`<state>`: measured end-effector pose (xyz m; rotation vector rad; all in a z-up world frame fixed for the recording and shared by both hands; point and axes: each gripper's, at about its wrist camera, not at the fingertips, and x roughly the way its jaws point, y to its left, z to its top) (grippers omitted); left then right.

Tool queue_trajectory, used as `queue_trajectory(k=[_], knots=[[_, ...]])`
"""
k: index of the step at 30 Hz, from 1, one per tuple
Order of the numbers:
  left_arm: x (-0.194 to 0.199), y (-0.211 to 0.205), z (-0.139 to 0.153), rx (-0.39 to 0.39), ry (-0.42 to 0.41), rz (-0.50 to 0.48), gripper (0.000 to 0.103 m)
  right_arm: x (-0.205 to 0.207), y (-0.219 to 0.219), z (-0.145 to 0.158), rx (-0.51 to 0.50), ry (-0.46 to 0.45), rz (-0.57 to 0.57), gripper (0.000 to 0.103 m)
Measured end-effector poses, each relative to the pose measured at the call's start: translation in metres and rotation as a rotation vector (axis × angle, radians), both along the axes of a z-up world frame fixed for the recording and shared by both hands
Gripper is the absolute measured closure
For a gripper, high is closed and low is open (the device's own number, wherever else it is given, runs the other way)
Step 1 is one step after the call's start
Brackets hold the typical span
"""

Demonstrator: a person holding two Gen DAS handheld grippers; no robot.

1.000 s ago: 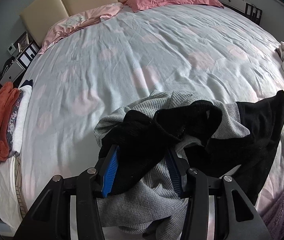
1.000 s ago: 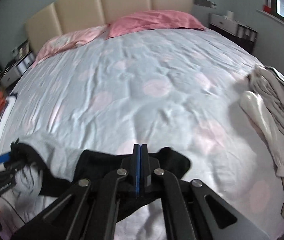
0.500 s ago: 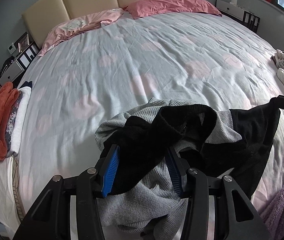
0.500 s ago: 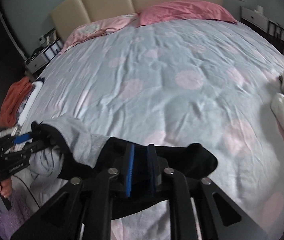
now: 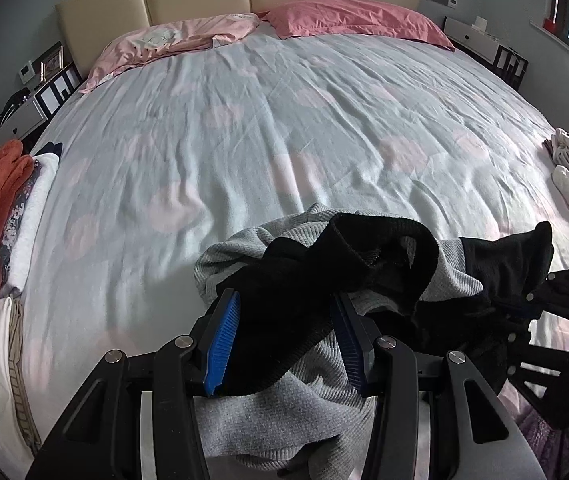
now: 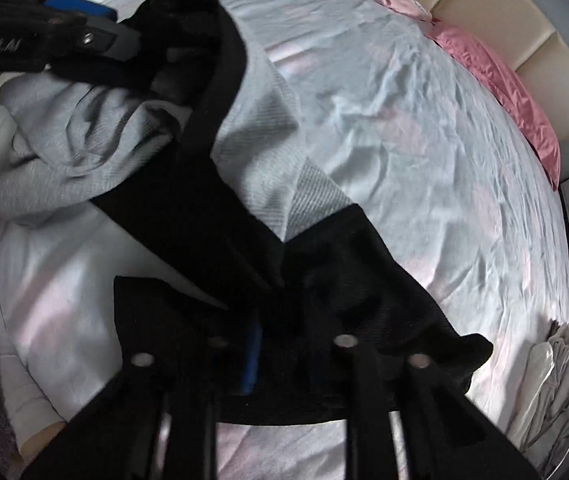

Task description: Fold clothes

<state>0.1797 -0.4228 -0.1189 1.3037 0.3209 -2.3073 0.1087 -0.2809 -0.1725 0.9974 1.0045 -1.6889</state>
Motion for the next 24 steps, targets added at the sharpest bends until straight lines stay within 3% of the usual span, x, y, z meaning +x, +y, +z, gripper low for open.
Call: queue_trajectory(k=[6, 13, 18, 21, 24], knots=[[-0.001, -0.001, 0.006, 0.004, 0.042, -0.016, 0.054, -0.058, 0.026, 0.041, -0.23, -0.136, -0.23, 0.098], [-0.007, 0.001, 0.005, -0.012, 0.034, -0.037, 0.054, -0.151, 0.076, 0.049, -0.356, -0.22, -0.582, 0.1], [-0.011, 0.005, 0.0, -0.007, 0.021, -0.068, 0.054, -0.192, 0.101, 0.021, -0.304, -0.209, -0.78, 0.1], [-0.015, 0.013, -0.001, -0.02, 0.013, -0.109, 0.054, -0.198, 0.11, -0.002, -0.282, -0.319, -0.811, 0.1], [-0.019, 0.021, -0.002, -0.038, -0.001, -0.156, 0.054, -0.199, 0.111, -0.002, -0.297, -0.353, -0.818, 0.095]])
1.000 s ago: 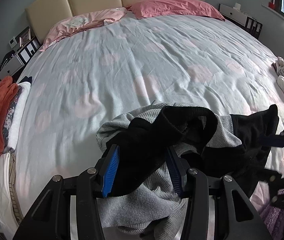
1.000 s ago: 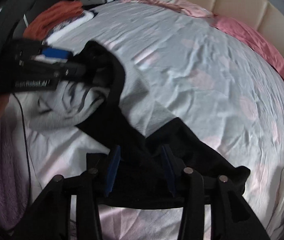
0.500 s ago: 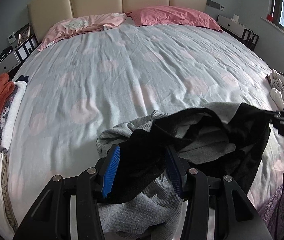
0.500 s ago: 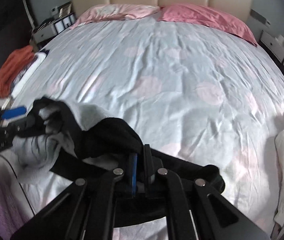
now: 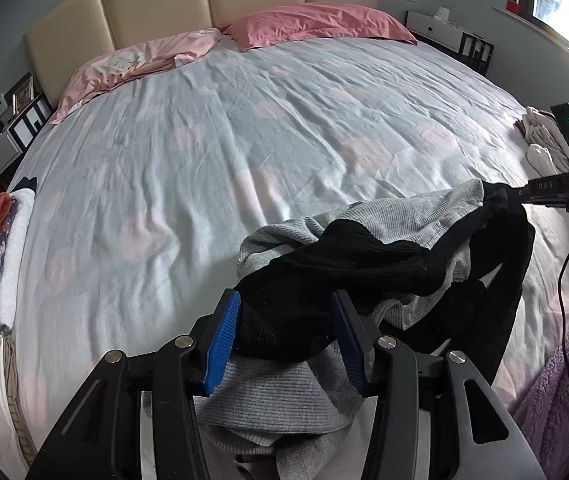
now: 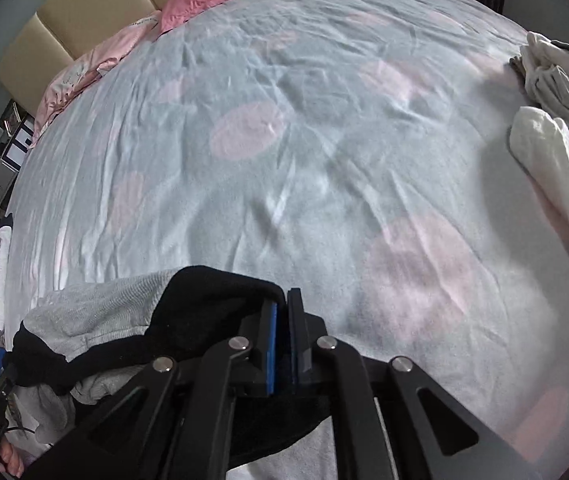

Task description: Fold clothes

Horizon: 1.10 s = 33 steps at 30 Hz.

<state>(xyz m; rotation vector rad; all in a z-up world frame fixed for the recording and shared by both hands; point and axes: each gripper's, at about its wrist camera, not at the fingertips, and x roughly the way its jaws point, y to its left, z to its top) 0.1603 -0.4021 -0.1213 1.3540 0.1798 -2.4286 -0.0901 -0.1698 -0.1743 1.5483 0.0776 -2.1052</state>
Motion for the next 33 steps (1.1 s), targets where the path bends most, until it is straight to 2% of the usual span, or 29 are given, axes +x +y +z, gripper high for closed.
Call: queue_trajectory(k=[4, 8, 11, 12, 13, 15, 17, 20, 23, 25, 30, 33], knots=[[-0.009, 0.01, -0.005, -0.057, -0.052, -0.069, 0.046, 0.0, 0.004, 0.014, -0.04, 0.034, -0.003, 0.093], [-0.026, 0.025, -0.014, -0.176, -0.115, -0.169, 0.046, 0.007, 0.012, 0.021, -0.04, 0.035, 0.019, 0.092], [-0.038, 0.035, -0.023, -0.265, -0.124, -0.212, 0.048, 0.011, 0.02, 0.023, -0.048, 0.014, 0.046, 0.092], [-0.042, 0.035, -0.023, -0.264, -0.113, -0.209, 0.052, 0.014, 0.022, 0.024, -0.046, 0.018, 0.061, 0.091], [-0.046, 0.034, -0.023, -0.255, -0.096, -0.204, 0.062, 0.016, 0.021, 0.026, -0.044, 0.027, 0.079, 0.088], [-0.051, 0.033, -0.02, -0.235, -0.056, -0.187, 0.068, 0.022, 0.017, 0.028, -0.034, 0.051, 0.117, 0.081], [-0.054, 0.03, -0.017, -0.213, -0.027, -0.177, 0.083, 0.028, 0.006, 0.028, -0.005, 0.09, 0.171, 0.077], [-0.055, 0.016, -0.015, -0.161, 0.008, -0.145, 0.09, 0.037, -0.013, 0.025, 0.1, 0.182, 0.249, 0.076], [-0.053, -0.007, -0.014, -0.078, 0.041, -0.086, 0.091, 0.046, -0.031, 0.018, 0.207, 0.268, 0.321, 0.076], [-0.052, -0.019, -0.015, -0.03, 0.061, -0.062, 0.092, 0.051, -0.041, 0.015, 0.239, 0.317, 0.364, 0.076], [-0.055, -0.028, -0.022, 0.018, 0.067, -0.095, 0.091, 0.064, -0.067, 0.013, 0.275, 0.45, 0.458, 0.076], [-0.056, -0.029, -0.026, 0.04, 0.064, -0.122, 0.083, 0.062, -0.075, 0.008, 0.266, 0.437, 0.464, 0.076]])
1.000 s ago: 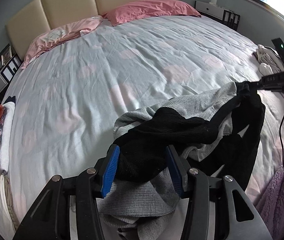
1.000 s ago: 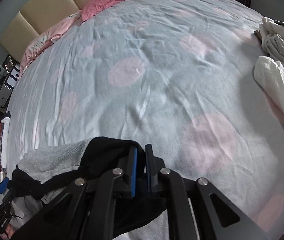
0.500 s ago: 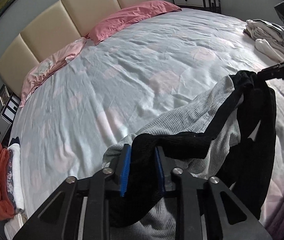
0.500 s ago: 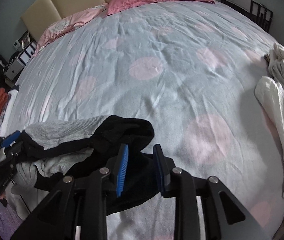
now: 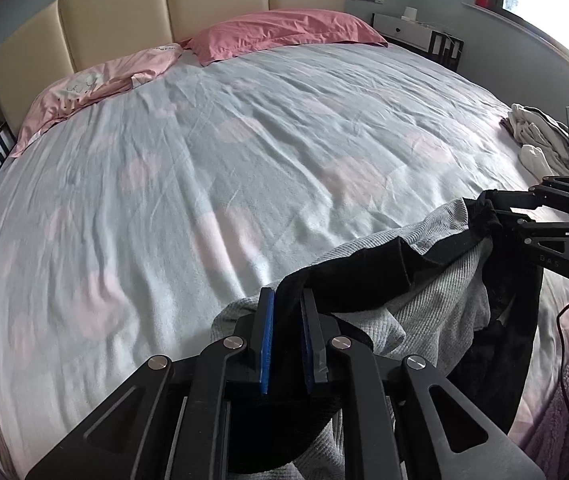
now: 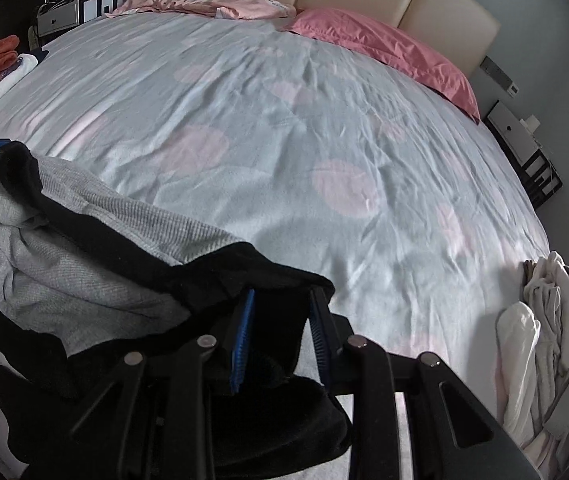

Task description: Fold clothes

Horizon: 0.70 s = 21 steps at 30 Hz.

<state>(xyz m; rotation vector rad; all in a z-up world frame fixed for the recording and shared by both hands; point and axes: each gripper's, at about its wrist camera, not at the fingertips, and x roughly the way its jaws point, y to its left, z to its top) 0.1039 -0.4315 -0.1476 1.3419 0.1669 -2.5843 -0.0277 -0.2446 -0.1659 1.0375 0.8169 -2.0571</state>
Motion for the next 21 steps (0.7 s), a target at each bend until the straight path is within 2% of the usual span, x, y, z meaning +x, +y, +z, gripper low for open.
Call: queue_trajectory(k=[2, 5, 8, 17, 19, 21], knots=[[0.0, 0.001, 0.0, 0.004, 0.008, -0.027, 0.07, -0.006, 0.0, -0.003, -0.023, -0.046, -0.02, 0.083], [-0.002, 0.009, 0.0, -0.031, 0.006, -0.077, 0.069, -0.018, 0.007, -0.002, -0.092, -0.123, -0.076, 0.092], [-0.005, 0.013, -0.005, -0.067, -0.014, -0.108, 0.069, -0.033, 0.018, 0.001, -0.182, -0.192, -0.144, 0.095], [-0.002, 0.016, -0.005, -0.065, -0.024, -0.158, 0.069, -0.076, 0.064, 0.01, -0.354, -0.235, -0.407, 0.101], [-0.001, 0.017, -0.005, -0.064, -0.021, -0.159, 0.069, -0.079, 0.068, 0.01, -0.389, -0.304, -0.389, 0.099], [0.001, 0.019, -0.003, -0.069, -0.02, -0.173, 0.069, -0.075, 0.061, 0.008, -0.382, -0.359, -0.323, 0.097]])
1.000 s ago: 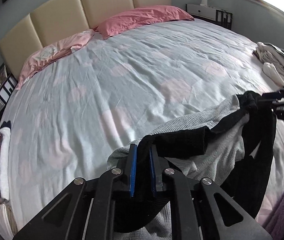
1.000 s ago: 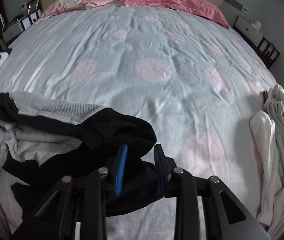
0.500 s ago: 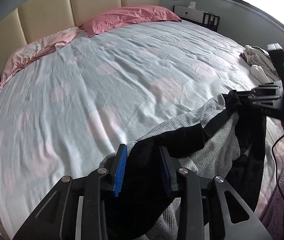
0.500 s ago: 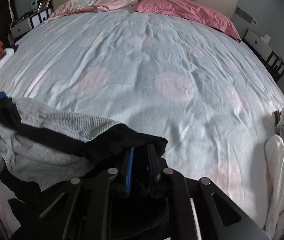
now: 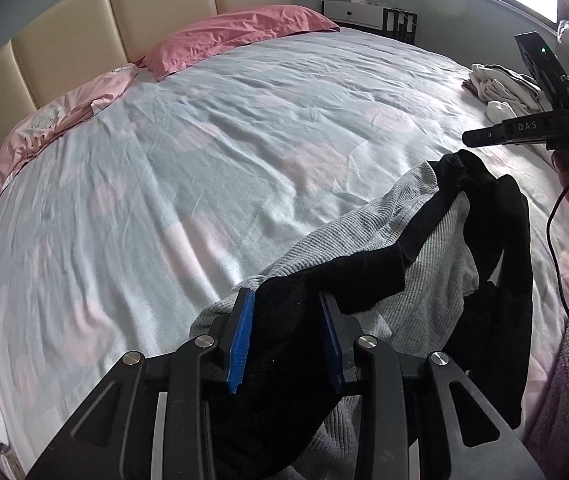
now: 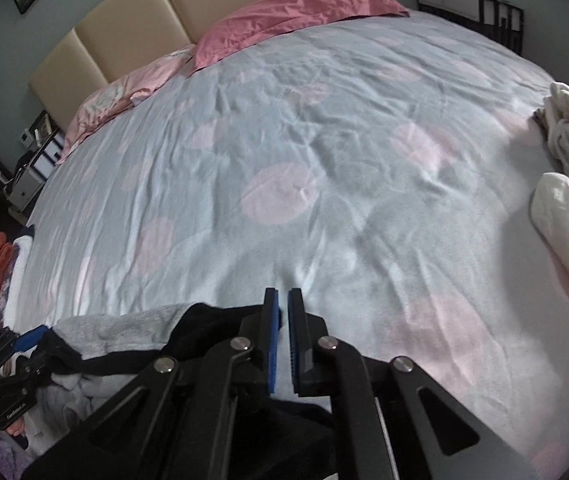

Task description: Fold clothes

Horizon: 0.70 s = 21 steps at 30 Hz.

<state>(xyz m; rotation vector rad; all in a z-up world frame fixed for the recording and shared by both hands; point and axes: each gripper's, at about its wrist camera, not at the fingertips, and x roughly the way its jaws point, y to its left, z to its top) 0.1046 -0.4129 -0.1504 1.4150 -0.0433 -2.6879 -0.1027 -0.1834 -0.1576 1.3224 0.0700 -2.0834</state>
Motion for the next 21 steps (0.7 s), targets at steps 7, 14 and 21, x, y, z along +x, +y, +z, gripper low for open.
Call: queue_trajectory(k=[7, 14, 21], knots=[[0.014, 0.004, 0.001, -0.076, -0.027, -0.063, 0.051, 0.057, -0.042, -0.003, 0.324, 0.312, 0.286, 0.092], [0.012, 0.001, 0.003, -0.139, 0.007, -0.008, 0.055, 0.071, -0.051, -0.017, 0.444, 0.411, 0.353, 0.082], [0.012, -0.001, 0.0, -0.147, -0.014, -0.021, 0.062, 0.08, -0.064, -0.029, 0.521, 0.492, 0.412, 0.078]])
